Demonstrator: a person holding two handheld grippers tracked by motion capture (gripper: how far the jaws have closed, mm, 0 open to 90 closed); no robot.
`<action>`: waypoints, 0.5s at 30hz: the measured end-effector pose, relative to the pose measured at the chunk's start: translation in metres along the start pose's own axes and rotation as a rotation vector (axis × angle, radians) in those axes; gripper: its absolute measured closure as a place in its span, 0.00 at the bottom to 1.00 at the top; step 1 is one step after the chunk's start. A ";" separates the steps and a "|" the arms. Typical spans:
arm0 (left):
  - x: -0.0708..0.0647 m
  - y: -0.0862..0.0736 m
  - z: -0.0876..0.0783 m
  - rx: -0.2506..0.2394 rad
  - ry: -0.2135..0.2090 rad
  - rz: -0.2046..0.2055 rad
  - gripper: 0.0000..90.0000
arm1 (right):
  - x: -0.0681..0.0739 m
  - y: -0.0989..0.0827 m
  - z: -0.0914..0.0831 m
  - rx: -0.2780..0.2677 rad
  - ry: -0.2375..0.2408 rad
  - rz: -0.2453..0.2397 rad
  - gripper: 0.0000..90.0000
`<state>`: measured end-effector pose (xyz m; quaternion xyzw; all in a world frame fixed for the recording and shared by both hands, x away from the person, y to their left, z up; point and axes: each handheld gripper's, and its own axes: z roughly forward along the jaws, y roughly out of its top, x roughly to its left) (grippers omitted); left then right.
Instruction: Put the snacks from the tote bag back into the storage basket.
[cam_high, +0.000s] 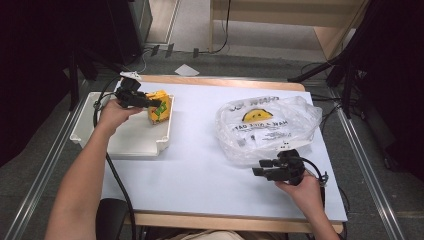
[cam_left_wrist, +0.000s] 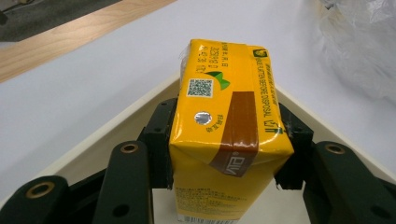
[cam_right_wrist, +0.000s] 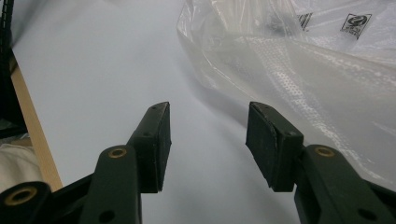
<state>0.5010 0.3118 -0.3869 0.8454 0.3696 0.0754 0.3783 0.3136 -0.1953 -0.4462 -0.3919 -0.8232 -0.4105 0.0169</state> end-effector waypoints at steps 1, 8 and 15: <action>-0.001 0.000 0.000 0.007 -0.001 0.008 0.57 | 0.000 0.000 0.000 0.001 -0.001 -0.003 0.57; -0.006 0.003 0.002 0.029 0.013 0.042 0.56 | 0.001 0.000 0.001 0.005 0.000 -0.001 0.57; -0.010 0.006 0.003 0.048 0.017 0.056 0.56 | 0.000 0.000 0.001 0.007 0.000 -0.001 0.57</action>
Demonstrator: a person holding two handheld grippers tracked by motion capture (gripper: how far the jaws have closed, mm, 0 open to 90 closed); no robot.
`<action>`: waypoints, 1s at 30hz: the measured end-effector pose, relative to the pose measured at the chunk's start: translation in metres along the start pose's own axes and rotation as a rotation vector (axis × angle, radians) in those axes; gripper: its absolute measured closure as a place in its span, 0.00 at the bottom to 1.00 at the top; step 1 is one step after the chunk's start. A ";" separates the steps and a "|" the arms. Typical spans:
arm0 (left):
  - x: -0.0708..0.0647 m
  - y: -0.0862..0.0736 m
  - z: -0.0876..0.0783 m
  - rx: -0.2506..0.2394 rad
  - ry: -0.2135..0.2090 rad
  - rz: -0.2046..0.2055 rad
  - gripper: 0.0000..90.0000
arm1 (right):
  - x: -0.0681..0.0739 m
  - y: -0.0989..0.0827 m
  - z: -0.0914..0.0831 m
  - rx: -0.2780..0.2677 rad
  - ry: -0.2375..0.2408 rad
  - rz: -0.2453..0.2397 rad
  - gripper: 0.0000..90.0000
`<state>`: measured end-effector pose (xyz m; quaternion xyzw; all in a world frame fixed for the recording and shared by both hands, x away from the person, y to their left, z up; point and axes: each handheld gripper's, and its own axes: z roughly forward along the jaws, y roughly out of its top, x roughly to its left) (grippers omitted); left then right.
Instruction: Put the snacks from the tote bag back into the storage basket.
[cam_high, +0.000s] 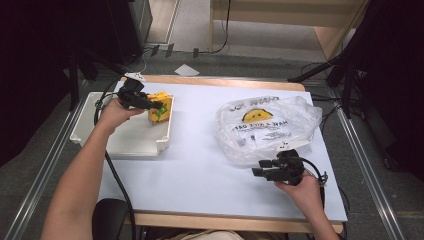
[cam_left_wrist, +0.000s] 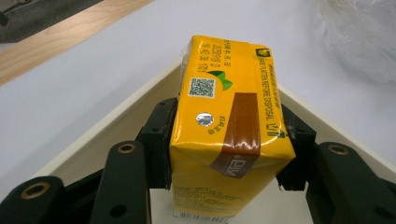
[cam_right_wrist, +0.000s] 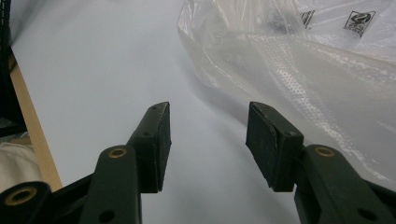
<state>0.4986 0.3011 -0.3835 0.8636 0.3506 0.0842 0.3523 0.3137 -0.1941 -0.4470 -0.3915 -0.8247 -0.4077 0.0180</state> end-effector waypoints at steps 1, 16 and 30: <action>0.000 0.000 0.000 0.002 -0.005 -0.001 0.55 | 0.000 0.000 0.000 0.000 0.000 -0.002 0.57; 0.001 -0.005 -0.003 0.034 -0.031 -0.020 0.52 | 0.000 0.000 0.001 0.001 0.000 -0.003 0.57; -0.006 0.007 -0.016 0.015 -0.018 -0.057 0.43 | 0.000 0.000 0.001 0.007 0.002 -0.004 0.56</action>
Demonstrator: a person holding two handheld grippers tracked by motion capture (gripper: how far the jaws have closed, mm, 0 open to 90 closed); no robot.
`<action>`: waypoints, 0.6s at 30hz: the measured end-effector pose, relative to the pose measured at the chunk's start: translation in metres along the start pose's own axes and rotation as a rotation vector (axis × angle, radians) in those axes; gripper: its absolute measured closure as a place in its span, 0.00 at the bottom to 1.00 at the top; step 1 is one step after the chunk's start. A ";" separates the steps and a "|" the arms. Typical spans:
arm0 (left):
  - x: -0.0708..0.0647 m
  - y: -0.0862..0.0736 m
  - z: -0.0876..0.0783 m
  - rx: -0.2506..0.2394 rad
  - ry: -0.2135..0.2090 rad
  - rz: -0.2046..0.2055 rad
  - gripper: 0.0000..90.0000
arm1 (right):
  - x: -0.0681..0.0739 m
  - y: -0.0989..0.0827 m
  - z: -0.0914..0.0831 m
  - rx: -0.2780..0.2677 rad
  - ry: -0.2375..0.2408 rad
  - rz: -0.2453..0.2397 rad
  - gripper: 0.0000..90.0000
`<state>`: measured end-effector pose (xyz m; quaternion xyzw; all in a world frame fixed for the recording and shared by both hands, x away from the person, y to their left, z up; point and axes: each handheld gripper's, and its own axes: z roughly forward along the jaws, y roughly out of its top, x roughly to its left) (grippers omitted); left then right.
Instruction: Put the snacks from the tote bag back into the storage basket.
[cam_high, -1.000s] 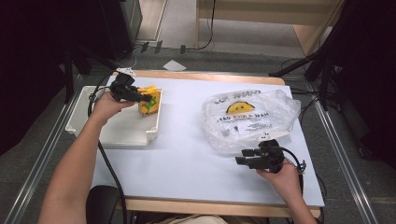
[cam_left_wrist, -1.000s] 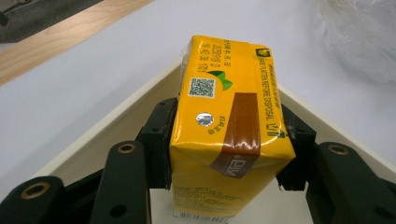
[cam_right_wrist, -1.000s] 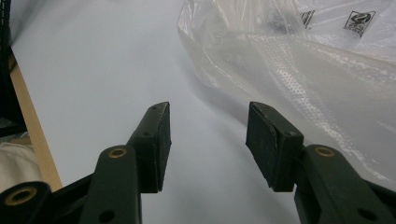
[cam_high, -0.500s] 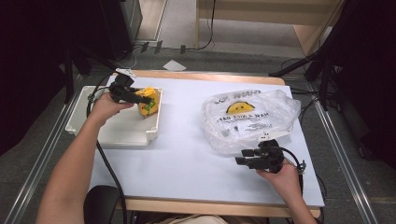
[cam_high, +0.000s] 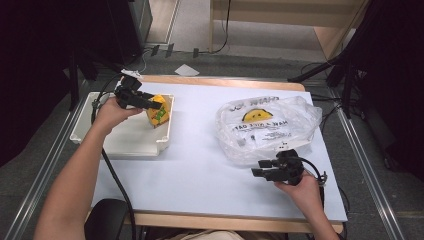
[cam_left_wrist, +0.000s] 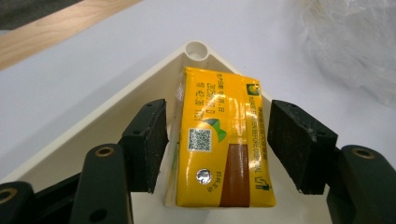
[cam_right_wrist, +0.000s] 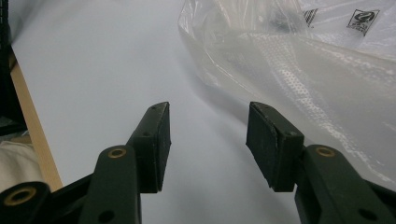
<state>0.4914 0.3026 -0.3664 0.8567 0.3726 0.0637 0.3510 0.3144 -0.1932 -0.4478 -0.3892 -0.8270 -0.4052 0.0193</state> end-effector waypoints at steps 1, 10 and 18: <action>-0.001 0.001 -0.002 -0.005 -0.001 -0.006 0.42 | 0.000 0.000 0.000 0.001 0.000 -0.001 0.56; -0.018 0.012 -0.022 -0.030 0.035 -0.006 0.43 | 0.001 0.003 0.003 0.006 0.008 -0.011 0.56; -0.028 0.013 -0.035 -0.065 0.020 -0.055 0.46 | 0.001 0.007 0.006 0.012 0.017 -0.021 0.56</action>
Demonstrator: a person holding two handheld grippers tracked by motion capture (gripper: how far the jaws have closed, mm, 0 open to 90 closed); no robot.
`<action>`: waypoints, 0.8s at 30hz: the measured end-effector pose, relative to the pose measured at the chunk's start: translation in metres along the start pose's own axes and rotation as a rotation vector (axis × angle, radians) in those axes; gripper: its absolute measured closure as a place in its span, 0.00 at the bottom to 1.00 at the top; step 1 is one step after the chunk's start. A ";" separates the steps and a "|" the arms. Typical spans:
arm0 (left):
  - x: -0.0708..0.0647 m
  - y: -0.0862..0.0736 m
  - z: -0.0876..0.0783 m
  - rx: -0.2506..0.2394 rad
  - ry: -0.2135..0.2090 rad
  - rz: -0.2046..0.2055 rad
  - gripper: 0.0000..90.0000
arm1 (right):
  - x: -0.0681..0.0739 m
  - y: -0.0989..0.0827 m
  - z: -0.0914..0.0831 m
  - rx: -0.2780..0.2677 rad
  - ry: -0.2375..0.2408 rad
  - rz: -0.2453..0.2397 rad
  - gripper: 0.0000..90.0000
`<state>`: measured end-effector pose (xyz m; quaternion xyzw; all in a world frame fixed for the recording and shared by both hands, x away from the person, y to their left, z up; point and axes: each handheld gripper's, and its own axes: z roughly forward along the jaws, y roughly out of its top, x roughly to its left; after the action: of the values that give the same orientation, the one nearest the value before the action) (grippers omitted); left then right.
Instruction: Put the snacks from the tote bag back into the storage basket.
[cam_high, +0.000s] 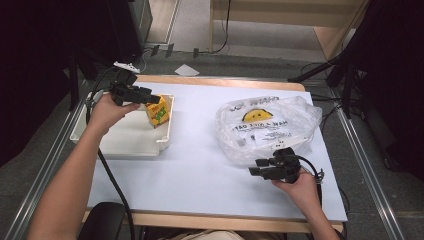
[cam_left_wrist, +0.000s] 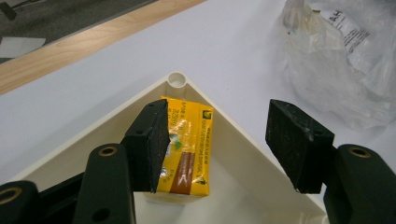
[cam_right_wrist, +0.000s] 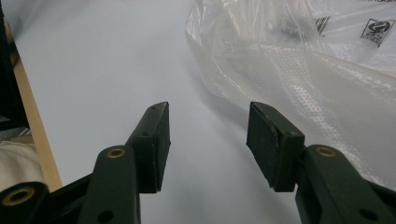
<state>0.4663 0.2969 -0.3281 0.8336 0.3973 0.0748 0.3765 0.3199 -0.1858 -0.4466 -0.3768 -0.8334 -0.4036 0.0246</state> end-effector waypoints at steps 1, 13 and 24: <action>-0.001 -0.001 -0.001 -0.008 -0.005 -0.004 0.48 | 0.000 0.000 0.000 0.000 0.002 -0.002 0.56; -0.015 -0.016 -0.009 -0.012 0.014 -0.025 0.66 | 0.001 0.004 0.003 0.005 0.009 -0.013 0.56; -0.021 -0.036 0.000 -0.026 0.040 -0.020 0.97 | 0.001 0.004 0.003 0.008 0.008 -0.012 0.56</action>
<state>0.4307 0.2966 -0.3488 0.8229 0.4122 0.0928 0.3799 0.3226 -0.1816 -0.4464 -0.3702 -0.8371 -0.4019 0.0268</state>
